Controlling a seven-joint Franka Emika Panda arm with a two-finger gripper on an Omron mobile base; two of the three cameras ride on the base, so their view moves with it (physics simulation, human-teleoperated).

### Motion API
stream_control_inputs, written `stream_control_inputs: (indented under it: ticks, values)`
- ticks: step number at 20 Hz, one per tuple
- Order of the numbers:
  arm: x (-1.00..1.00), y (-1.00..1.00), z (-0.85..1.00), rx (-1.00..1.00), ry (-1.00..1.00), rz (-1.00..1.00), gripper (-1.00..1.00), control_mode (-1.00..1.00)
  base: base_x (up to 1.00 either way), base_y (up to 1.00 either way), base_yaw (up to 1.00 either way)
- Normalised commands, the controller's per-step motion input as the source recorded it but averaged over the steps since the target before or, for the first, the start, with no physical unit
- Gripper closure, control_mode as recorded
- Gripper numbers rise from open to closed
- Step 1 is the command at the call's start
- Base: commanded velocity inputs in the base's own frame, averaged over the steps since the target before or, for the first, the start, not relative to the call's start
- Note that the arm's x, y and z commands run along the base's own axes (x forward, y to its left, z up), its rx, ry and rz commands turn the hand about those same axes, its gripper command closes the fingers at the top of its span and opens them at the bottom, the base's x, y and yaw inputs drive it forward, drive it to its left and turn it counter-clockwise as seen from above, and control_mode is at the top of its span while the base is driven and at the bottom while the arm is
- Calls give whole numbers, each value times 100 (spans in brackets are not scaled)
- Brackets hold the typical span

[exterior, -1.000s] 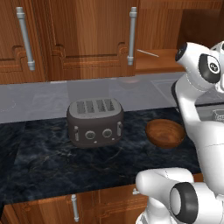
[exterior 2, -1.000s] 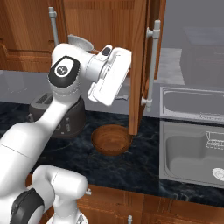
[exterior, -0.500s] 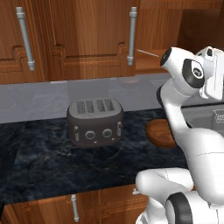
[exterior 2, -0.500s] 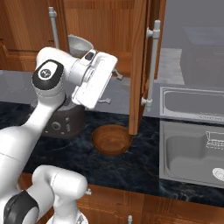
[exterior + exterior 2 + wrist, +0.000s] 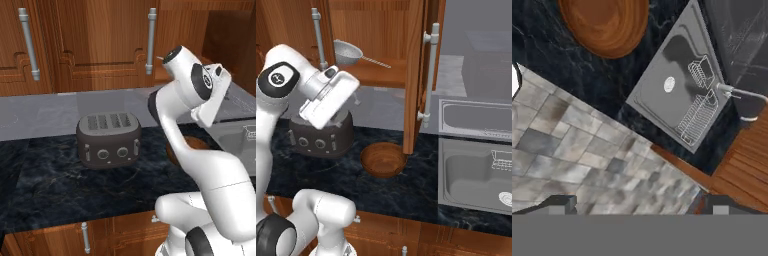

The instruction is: Open the cabinet and setup a tea strainer by placing it in the bowl upright.

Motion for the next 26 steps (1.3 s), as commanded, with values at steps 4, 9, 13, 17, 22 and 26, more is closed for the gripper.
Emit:
stream_control_inputs:
  ticks: [4, 9, 13, 17, 22, 26]
  values:
    - [0, 84, -17, 64, -38, -28, -100, -100, 0, 0, 0]
    - [0, 76, -19, 60, -45, -34, -100, -100, 0, 0, 0]
    - [0, 63, -7, 52, -43, -26, -100, -100, 0, 0, 0]
    - [-10, 52, 0, 19, -67, -6, -100, -100, 0, 0, 0]
    - [5, 7, 25, -6, -76, 15, -100, -100, 0, 0, 0]
    - [3, 10, 95, -6, -29, 1, -100, -100, 0, 0, 0]
